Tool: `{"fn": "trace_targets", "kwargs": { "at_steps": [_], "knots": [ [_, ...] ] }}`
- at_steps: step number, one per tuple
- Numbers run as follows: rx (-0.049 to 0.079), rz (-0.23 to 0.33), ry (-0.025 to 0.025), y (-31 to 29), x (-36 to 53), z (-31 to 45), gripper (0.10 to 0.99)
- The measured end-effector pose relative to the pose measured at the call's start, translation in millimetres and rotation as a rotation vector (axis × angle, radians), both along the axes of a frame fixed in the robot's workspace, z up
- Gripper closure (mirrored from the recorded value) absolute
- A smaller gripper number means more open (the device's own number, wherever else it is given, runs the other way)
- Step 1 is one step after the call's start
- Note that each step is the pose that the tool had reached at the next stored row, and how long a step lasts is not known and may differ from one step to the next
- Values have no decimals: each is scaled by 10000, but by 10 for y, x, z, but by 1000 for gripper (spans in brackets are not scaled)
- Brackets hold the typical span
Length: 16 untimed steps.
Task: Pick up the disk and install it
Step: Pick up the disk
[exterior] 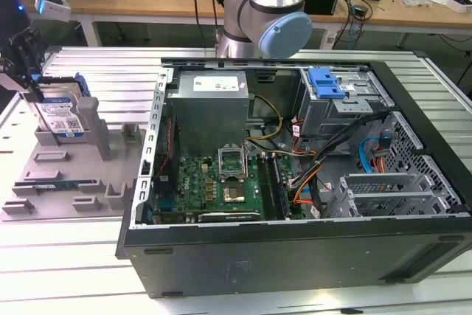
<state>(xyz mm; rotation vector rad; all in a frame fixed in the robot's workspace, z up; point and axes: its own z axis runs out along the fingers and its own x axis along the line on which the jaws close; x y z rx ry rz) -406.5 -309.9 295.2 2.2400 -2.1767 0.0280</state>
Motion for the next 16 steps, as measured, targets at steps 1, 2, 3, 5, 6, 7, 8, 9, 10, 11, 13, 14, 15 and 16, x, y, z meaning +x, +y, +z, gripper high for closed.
{"fn": "trace_targets", "kwargs": {
  "at_steps": [1,2,3,5,6,7,8,9,10,11,13,14,15,16],
  "knots": [
    [0,0,0,0,0,-1,718],
    [0,0,-1,0,0,-1,718],
    [1,0,-2,0,0,-2,718],
    [0,0,-2,0,0,-2,718],
    [1,0,-2,0,0,-2,718],
    [1,0,-2,0,0,-2,718],
    [1,0,-2,0,0,-2,718],
    [1,-1,-2,0,0,-3,718],
    [1,0,-2,0,0,-3,718],
    [1,0,-2,0,0,-3,718],
    [1,0,-2,0,0,-4,718],
    [1,0,-2,0,0,-4,718],
    [1,0,-2,0,0,-4,718],
    [0,0,-2,0,0,-4,718]
  ]
}}
